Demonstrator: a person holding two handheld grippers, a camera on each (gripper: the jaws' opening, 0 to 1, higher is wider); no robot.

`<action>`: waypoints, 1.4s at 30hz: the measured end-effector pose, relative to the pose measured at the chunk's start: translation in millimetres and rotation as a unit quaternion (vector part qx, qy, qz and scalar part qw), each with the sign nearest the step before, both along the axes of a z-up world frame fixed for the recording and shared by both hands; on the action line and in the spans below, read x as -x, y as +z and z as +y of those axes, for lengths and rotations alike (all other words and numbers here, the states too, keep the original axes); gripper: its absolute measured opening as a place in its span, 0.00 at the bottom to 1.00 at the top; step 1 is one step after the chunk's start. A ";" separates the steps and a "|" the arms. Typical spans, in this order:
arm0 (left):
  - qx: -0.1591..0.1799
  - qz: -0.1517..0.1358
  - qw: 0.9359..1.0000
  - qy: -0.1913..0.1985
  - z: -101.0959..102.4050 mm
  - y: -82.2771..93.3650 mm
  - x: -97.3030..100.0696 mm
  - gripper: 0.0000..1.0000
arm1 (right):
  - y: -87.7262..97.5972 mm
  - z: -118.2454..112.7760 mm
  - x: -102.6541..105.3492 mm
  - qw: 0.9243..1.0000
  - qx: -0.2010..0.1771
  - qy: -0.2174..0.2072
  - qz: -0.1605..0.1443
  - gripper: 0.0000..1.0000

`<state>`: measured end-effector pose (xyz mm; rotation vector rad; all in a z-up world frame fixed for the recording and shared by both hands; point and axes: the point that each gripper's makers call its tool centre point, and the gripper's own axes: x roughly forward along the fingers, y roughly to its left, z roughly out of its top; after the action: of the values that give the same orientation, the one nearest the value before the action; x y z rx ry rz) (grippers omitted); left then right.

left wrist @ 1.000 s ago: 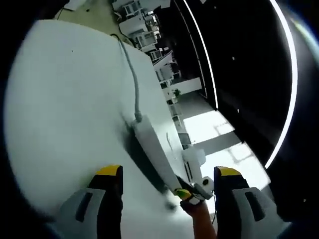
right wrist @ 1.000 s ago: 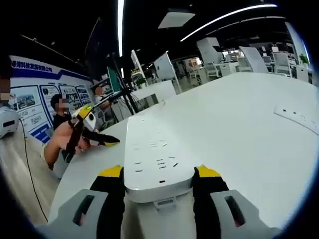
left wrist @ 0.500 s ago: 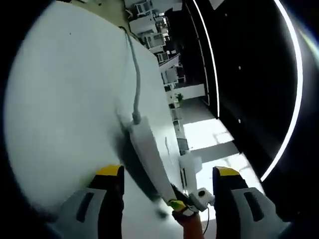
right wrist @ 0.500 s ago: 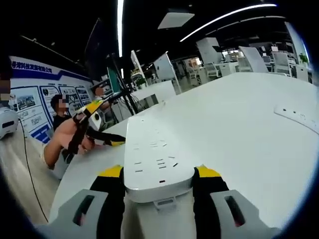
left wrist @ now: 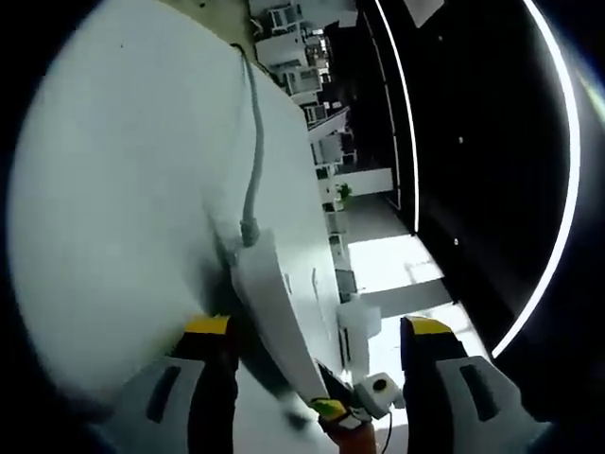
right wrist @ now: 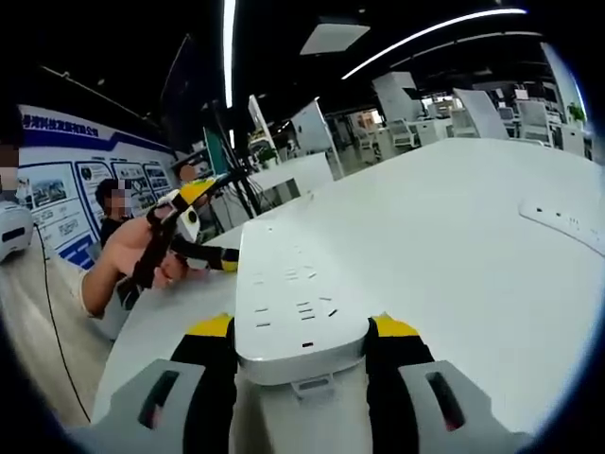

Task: Pick up the power strip scattered on the table, fix it on the side mounting bracket of the table, and press the switch

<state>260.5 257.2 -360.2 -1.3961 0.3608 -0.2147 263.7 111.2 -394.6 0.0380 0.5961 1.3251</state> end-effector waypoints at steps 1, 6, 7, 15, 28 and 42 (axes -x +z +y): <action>-0.001 0.002 1.000 0.000 -2.7 -0.6 -0.8 0.73 | 0.0 0.0 0.1 1.000 0.000 0.000 0.000 0.50; 0.008 0.008 1.000 0.001 -11.8 -4.7 -5.0 0.69 | 0.1 0.1 0.2 1.000 -0.001 -0.001 0.000 0.50; 0.005 0.010 1.000 0.001 -15.0 -5.3 -3.8 0.68 | 0.0 0.1 0.5 1.000 0.000 -0.001 -0.001 0.50; 0.002 0.015 1.000 0.011 -16.4 -6.9 -13.2 0.65 | -1.1 0.1 0.7 1.000 0.005 -0.003 -0.007 0.50; 0.011 0.037 0.999 0.005 -17.0 -23.1 -15.4 0.45 | -1.1 -0.6 1.9 1.000 -0.004 -0.013 -0.011 0.50; 0.006 0.052 0.998 0.018 -14.5 -31.3 -15.2 0.29 | -1.4 -0.2 7.3 0.999 0.005 -0.017 -0.027 0.50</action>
<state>275.8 242.7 -391.5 -1.4276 0.4216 -0.1149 256.3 111.0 -396.1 0.0037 0.5534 1.2868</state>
